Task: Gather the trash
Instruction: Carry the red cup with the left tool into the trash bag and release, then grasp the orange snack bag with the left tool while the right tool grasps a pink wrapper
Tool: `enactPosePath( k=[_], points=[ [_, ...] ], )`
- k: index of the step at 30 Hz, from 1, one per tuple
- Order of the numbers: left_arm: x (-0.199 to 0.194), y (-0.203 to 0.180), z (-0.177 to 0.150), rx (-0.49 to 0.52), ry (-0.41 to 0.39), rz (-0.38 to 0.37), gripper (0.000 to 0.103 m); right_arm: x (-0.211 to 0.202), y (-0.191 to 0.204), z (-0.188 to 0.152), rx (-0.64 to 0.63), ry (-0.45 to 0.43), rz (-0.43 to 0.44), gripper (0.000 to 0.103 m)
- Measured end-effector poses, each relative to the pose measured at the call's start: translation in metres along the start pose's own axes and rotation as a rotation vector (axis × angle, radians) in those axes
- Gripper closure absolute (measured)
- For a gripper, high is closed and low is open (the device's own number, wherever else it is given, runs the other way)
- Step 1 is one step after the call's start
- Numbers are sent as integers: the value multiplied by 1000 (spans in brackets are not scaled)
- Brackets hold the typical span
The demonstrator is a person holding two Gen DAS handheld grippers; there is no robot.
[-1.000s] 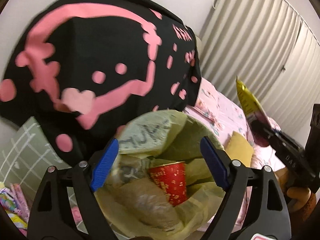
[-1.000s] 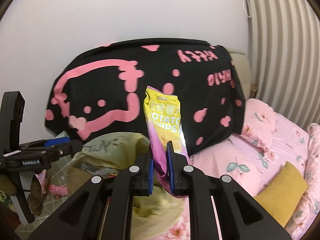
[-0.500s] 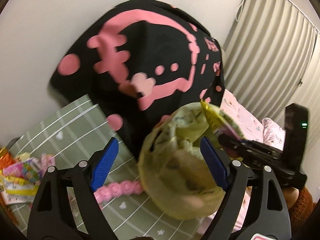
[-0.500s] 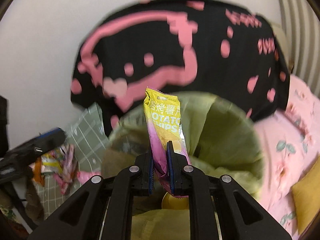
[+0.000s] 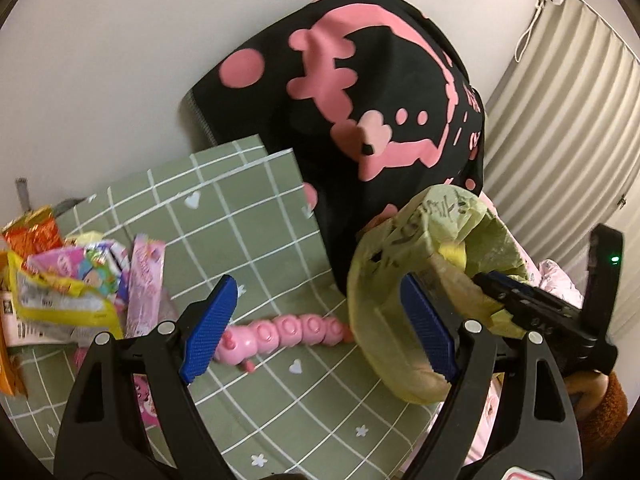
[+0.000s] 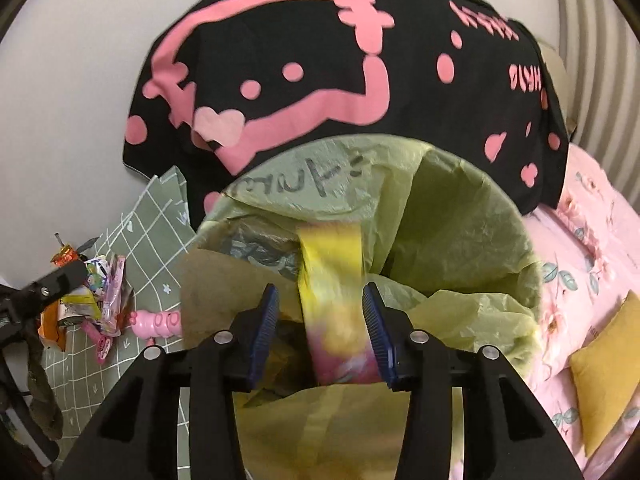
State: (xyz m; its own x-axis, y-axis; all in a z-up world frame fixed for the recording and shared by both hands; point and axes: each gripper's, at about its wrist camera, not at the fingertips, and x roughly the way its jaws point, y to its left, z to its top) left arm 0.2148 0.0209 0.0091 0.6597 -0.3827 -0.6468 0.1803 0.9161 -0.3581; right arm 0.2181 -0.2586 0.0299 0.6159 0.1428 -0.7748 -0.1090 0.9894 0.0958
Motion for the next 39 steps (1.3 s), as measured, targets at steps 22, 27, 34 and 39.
enactPosePath(
  k=[22,27,34,39],
  points=[
    [-97,139,-39,-179,-176,364,24,3,114,2,-167,-105,143,62],
    [-125,182,-56,-285,-184,440,24,23,149,-11,-220,-56,226,59],
    [-145,223,-85,-371,-166,504,24,64,203,-32,-268,33,311,58],
    [-150,242,-101,-415,-156,514,24,90,231,-32,-244,58,344,58]
  ],
)
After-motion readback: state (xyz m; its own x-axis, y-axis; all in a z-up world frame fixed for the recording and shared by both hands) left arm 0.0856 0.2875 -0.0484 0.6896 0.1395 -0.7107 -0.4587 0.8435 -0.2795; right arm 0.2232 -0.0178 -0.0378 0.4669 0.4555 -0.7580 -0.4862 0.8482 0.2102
